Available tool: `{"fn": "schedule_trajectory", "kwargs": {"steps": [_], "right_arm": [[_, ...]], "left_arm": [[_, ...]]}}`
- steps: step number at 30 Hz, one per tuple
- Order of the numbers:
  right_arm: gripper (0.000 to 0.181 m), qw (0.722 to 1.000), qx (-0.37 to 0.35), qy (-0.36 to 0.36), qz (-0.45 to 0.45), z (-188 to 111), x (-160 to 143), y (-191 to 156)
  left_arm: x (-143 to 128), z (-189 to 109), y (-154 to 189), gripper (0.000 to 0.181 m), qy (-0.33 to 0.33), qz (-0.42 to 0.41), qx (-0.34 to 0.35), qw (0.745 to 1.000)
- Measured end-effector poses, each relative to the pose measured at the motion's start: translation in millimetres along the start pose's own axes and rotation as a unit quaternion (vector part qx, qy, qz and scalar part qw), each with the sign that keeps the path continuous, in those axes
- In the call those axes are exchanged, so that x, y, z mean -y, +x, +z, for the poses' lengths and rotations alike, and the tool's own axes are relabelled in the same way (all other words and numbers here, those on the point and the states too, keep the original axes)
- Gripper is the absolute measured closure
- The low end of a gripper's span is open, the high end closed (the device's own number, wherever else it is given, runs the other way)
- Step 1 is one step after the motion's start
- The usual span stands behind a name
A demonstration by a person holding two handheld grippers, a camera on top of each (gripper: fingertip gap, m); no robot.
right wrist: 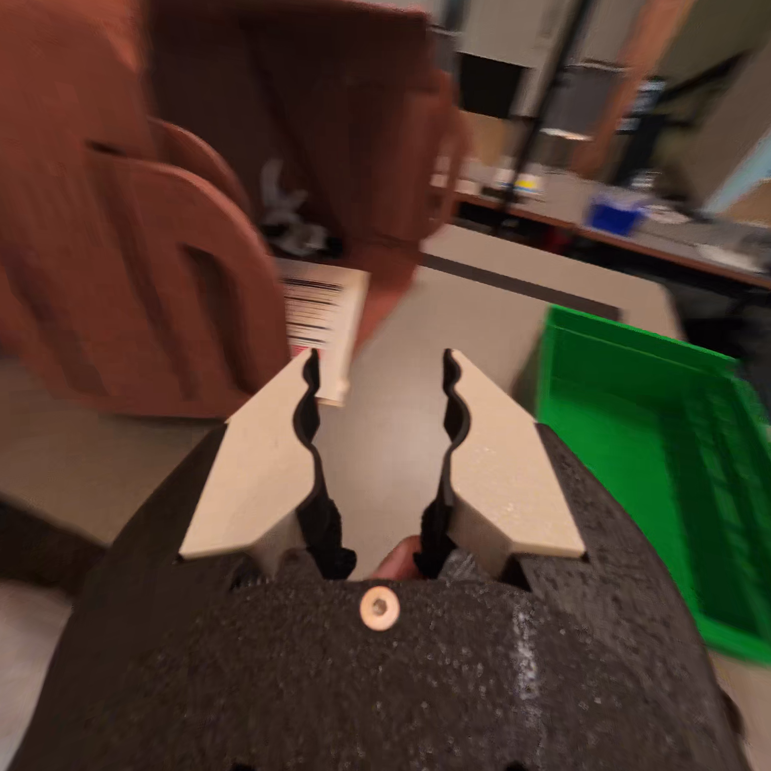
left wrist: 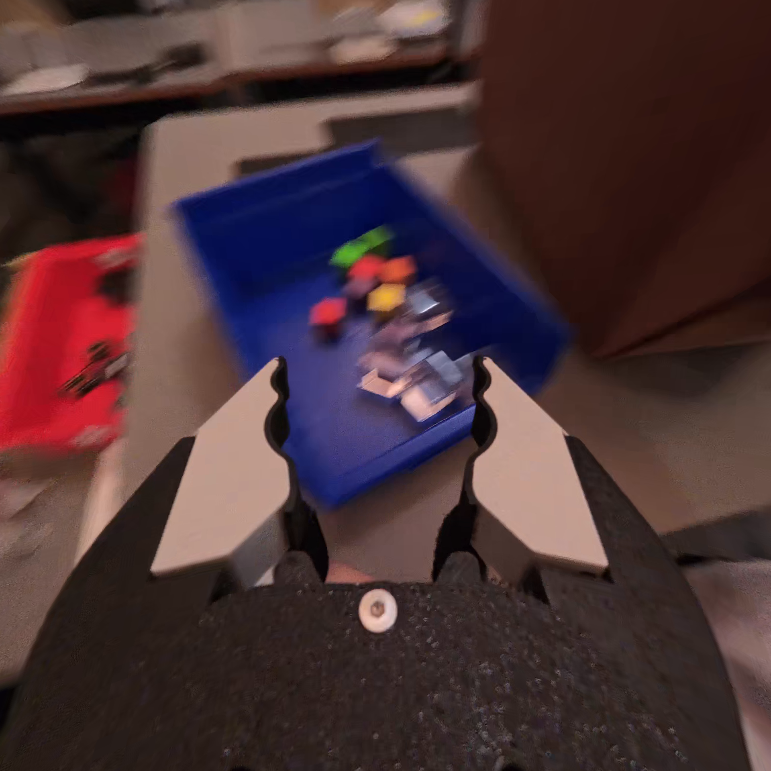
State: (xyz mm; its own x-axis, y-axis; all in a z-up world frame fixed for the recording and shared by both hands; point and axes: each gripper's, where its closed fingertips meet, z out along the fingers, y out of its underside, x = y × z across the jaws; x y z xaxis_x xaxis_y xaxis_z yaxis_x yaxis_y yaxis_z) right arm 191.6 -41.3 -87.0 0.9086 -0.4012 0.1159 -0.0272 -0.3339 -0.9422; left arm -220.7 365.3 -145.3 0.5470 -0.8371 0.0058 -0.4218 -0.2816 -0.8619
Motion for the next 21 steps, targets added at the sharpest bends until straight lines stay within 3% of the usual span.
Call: {"fn": "schedule_trajectory", "kwargs": {"steps": [2, 4, 6, 7, 9, 10, 14, 18, 21], "right_arm": [[0.133, 0.998, -0.060, -0.001, 0.029, -8.9, -21.4, 37.3], [0.116, 0.993, -0.079, -0.054, 0.065, -12.1, -57.6, 68.5], [0.113, 0.986, -0.111, -0.098, 0.074, -15.2, -92.3, 96.3], [0.114, 0.984, -0.121, -0.106, 0.076, -16.6, -104.4, 105.7], [0.125, 0.983, -0.124, -0.120, 0.069, -16.4, -126.0, 114.4], [0.128, 0.982, -0.112, -0.132, 0.071, -12.3, -136.6, 113.3], [0.145, 0.983, -0.089, -0.135, 0.086, 12.9, -147.7, 113.9], [0.177, 0.978, -0.084, -0.165, 0.098, 30.5, -160.6, 112.8], [0.178, 0.977, -0.100, -0.172, 0.080, 26.1, -161.9, 109.9]], "left_arm": [[-43.0, -12.6, -37.7, 0.091, -0.052, -0.025, 0.085, 0.995], [-70.5, -9.3, -50.2, 0.092, -0.066, -0.069, 0.107, 0.990], [-80.3, 5.5, -50.4, 0.100, -0.057, -0.111, 0.093, 0.988], [-80.7, 13.4, -52.2, 0.114, -0.047, -0.124, 0.091, 0.987], [-83.4, 28.6, -53.4, 0.163, -0.052, -0.126, 0.085, 0.987], [-86.4, 32.8, -62.1, 0.175, -0.059, -0.116, 0.111, 0.985], [-81.3, 42.7, -85.5, 0.178, -0.058, -0.127, 0.155, 0.978], [-73.6, 55.9, -107.2, 0.178, -0.054, -0.119, 0.128, 0.983], [-69.6, 63.0, -118.6, 0.178, -0.057, -0.105, 0.097, 0.988]]}}
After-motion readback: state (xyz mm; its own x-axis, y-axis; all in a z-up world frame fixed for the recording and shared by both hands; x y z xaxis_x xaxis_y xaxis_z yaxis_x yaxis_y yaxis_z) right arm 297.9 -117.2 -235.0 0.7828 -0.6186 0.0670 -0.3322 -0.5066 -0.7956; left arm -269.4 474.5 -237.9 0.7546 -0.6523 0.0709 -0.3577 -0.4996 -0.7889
